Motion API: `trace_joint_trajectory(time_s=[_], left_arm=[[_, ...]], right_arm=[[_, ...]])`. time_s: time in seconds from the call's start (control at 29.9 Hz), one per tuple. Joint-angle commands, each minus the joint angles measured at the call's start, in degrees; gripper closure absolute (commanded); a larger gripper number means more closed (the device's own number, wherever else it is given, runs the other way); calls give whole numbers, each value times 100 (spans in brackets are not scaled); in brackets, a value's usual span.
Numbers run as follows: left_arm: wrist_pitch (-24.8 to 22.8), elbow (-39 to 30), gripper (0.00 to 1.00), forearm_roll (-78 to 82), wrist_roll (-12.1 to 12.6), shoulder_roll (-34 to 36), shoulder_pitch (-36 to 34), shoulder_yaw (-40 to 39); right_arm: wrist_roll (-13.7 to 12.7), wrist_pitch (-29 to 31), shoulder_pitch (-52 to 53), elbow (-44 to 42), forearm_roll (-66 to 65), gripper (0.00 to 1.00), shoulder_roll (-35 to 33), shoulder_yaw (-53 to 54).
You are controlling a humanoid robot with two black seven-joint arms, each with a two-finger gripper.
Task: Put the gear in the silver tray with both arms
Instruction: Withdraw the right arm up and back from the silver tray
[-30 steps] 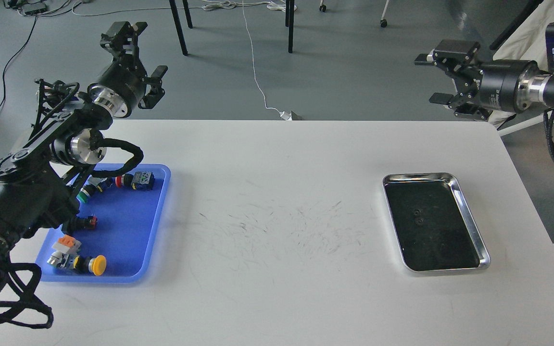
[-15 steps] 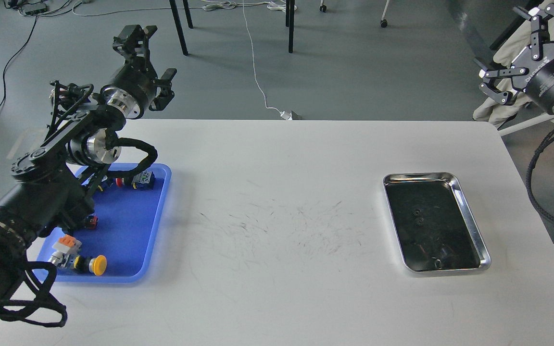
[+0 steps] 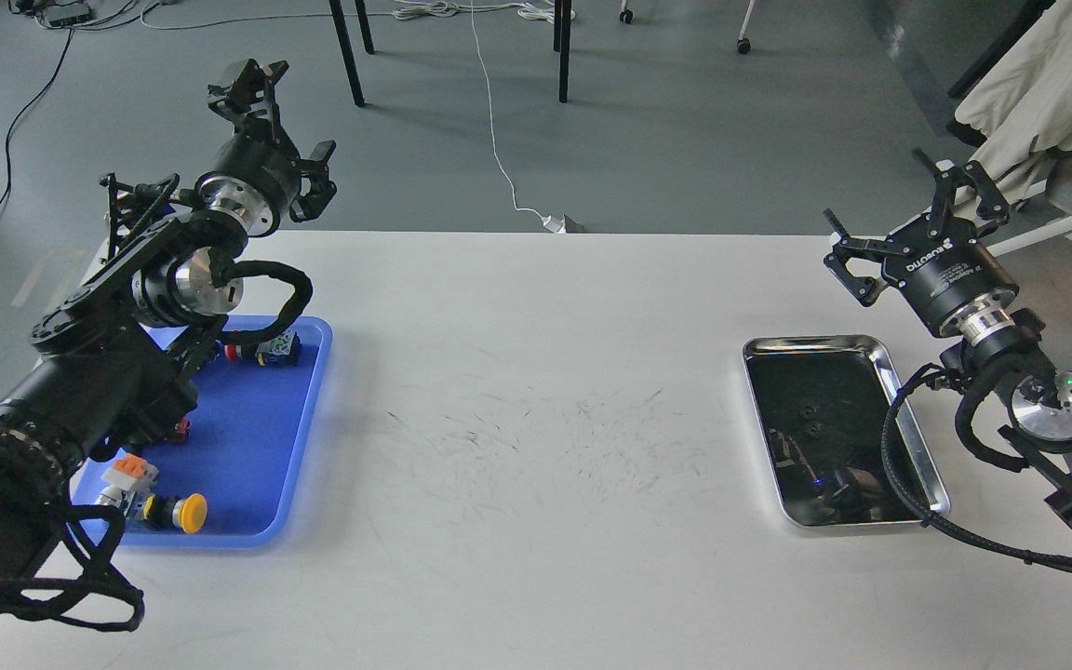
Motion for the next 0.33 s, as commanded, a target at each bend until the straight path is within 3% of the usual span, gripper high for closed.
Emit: trace_joint_trajectory(time_s=[0.0, 0.13, 0.3], left_arm=[[-5, -22, 2, -112, -126, 52, 21, -4], [-5, -31, 2, -68, -548, 61, 65, 84], [3, -31, 2, -42, -557, 44, 65, 93]], right_arm=[[-6, -1, -2, 7, -11, 1, 4, -5], [-6, -1, 59, -2, -20, 1, 4, -31], [-15, -1, 77, -2, -20, 1, -13, 13]])
